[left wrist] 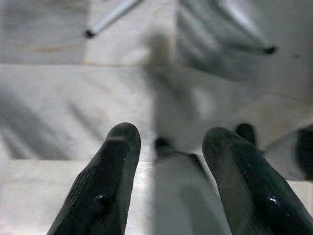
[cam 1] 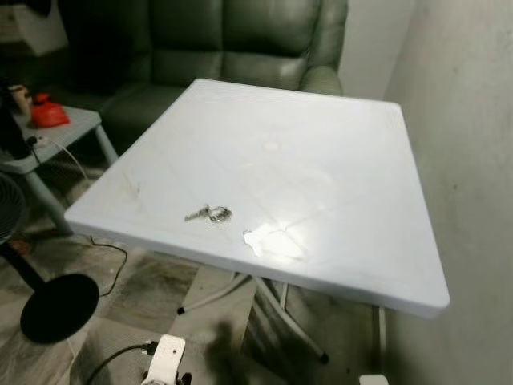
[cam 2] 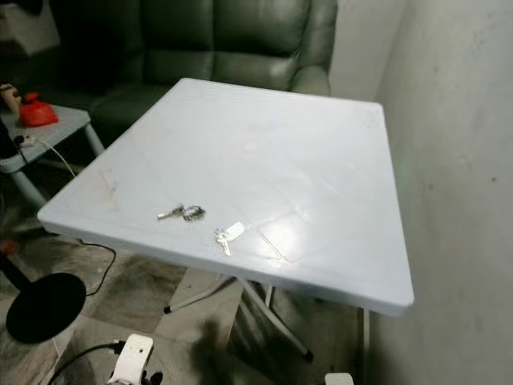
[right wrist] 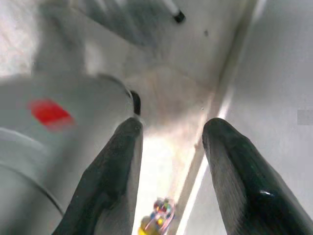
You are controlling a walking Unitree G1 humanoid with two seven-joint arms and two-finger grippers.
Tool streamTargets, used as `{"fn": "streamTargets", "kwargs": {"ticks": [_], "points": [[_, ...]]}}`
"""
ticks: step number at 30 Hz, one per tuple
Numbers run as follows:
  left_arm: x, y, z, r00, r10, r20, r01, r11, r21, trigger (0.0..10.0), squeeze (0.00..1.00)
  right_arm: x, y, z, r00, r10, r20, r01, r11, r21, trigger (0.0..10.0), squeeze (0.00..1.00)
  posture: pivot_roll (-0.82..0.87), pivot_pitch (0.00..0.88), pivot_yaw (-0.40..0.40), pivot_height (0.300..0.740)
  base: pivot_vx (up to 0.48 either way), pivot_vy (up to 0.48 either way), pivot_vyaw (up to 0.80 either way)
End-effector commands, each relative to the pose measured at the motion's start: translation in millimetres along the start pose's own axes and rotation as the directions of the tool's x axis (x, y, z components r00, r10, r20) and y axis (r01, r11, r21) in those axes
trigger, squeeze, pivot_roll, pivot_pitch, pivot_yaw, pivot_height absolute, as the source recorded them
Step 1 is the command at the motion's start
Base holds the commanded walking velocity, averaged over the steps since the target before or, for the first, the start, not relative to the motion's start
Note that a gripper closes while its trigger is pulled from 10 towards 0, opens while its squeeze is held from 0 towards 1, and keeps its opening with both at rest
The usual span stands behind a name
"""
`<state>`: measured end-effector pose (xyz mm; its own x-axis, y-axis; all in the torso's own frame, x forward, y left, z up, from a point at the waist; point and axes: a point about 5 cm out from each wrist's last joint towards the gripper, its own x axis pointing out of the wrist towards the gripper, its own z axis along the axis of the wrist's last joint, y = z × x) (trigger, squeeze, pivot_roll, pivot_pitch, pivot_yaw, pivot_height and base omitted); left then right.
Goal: Hang keys on a hook
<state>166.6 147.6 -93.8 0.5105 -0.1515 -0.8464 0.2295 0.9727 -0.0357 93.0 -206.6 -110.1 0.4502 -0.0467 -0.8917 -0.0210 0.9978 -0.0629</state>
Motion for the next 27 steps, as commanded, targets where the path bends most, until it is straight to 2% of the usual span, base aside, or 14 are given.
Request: {"fn": "streamTargets", "kwargs": {"ticks": [1,27], "points": [[-2.3,13.9,-1.2,0.999,0.038,-0.009,-0.038,0.999,0.013,10.0,0.00,2.2,6.6,7.2,1.000,0.014,0.023,-0.014,1.000,0.004,10.0,0.00,-0.14,0.000,-0.015,0.740,0.000,0.480,0.00],[-1.6,12.9,1.2,0.999,0.037,-0.005,-0.037,0.999,0.007,10.0,0.00,1.6,5.9,4.5,1.000,0.016,0.012,-0.016,1.000,0.004,10.0,0.00,-0.14,0.000,-0.022,0.740,0.000,0.480,0.00]]}}
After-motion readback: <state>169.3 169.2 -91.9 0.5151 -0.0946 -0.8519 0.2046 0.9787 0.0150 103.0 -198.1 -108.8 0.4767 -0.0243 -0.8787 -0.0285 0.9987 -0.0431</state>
